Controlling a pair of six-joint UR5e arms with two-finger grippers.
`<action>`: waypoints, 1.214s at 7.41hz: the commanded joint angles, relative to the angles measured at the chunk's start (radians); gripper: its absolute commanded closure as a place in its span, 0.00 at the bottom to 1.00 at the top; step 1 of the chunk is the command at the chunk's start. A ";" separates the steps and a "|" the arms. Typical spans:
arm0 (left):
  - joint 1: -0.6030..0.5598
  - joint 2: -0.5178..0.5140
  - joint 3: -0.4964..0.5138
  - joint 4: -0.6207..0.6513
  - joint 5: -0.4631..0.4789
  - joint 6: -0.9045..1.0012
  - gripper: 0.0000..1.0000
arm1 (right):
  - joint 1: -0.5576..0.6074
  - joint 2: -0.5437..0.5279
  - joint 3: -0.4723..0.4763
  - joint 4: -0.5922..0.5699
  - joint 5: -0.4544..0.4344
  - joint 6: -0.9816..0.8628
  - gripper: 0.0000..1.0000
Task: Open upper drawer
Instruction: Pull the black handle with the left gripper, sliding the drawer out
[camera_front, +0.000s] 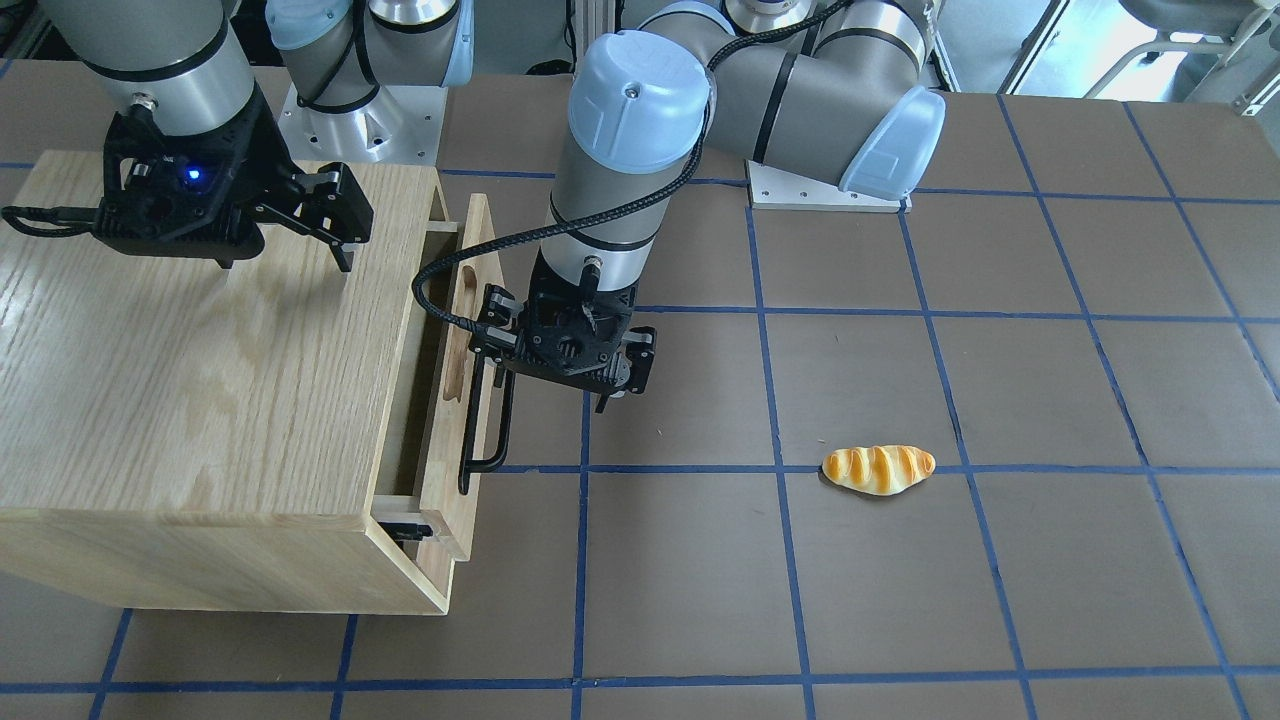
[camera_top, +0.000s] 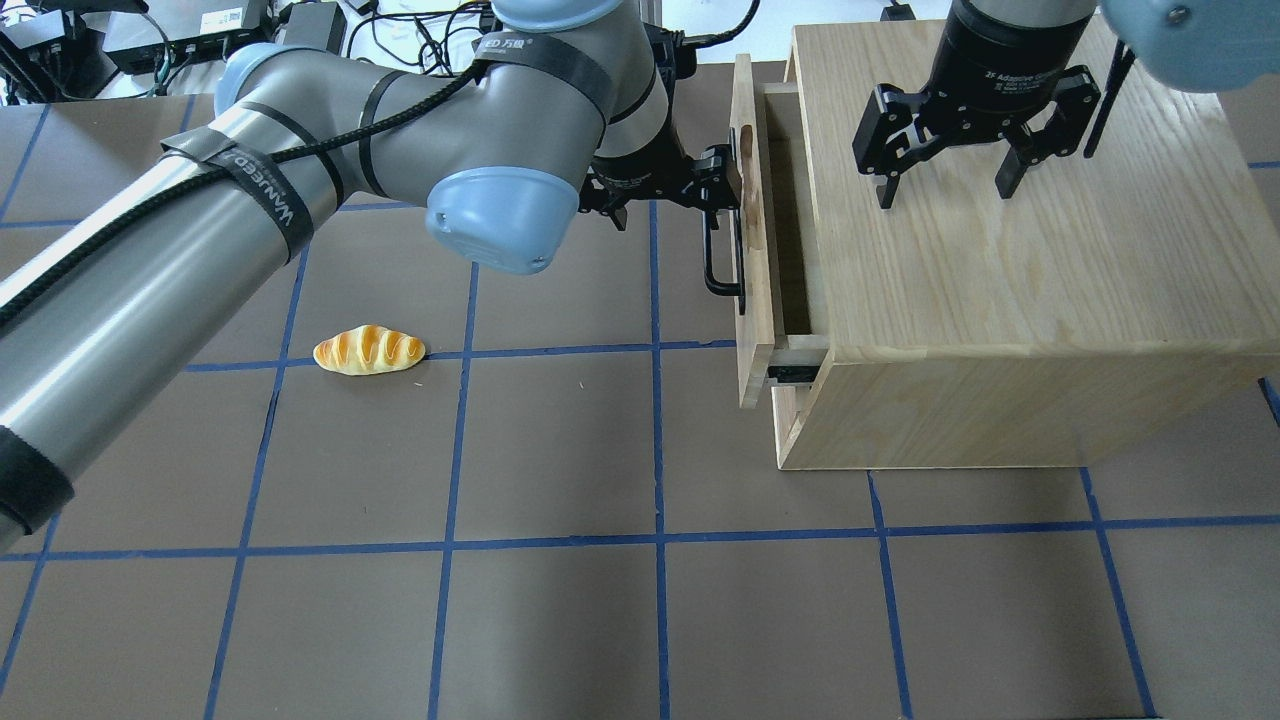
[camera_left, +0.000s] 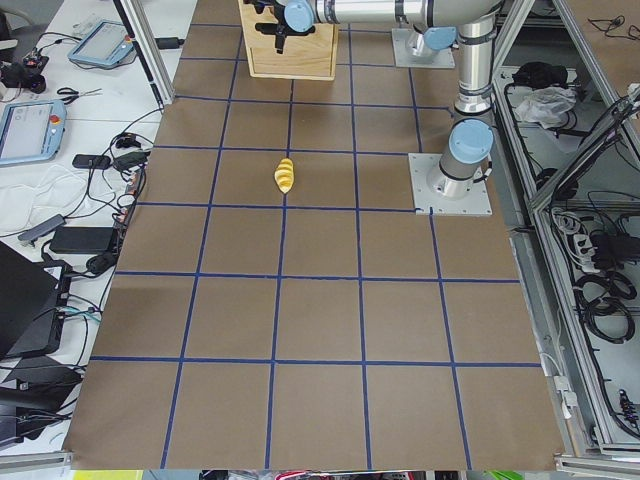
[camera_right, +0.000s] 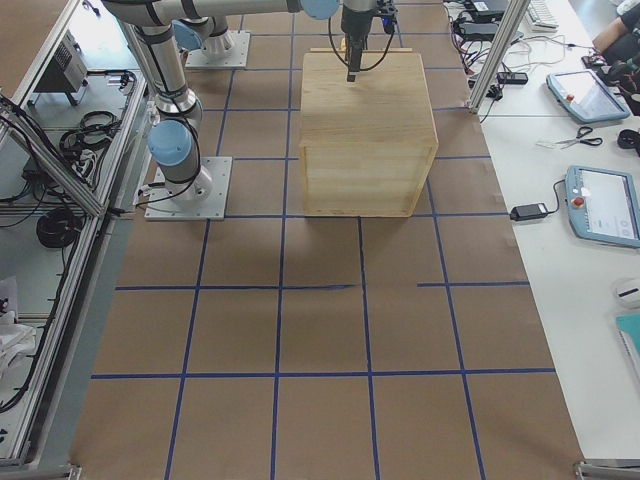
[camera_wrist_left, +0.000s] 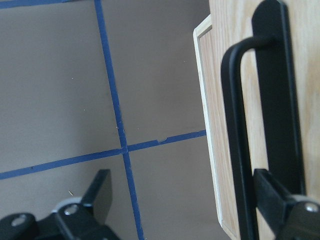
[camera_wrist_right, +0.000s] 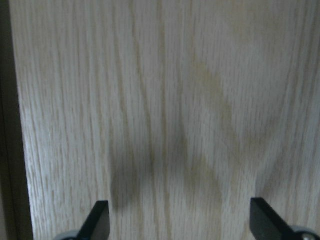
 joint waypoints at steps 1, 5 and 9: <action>0.022 0.004 0.002 -0.022 0.020 0.033 0.00 | 0.000 0.000 0.000 0.000 0.000 -0.001 0.00; 0.056 0.018 0.002 -0.059 0.023 0.067 0.00 | 0.000 0.000 0.000 0.000 0.000 -0.001 0.00; 0.102 0.036 0.028 -0.143 0.024 0.134 0.00 | 0.000 0.000 -0.001 0.000 0.000 0.001 0.00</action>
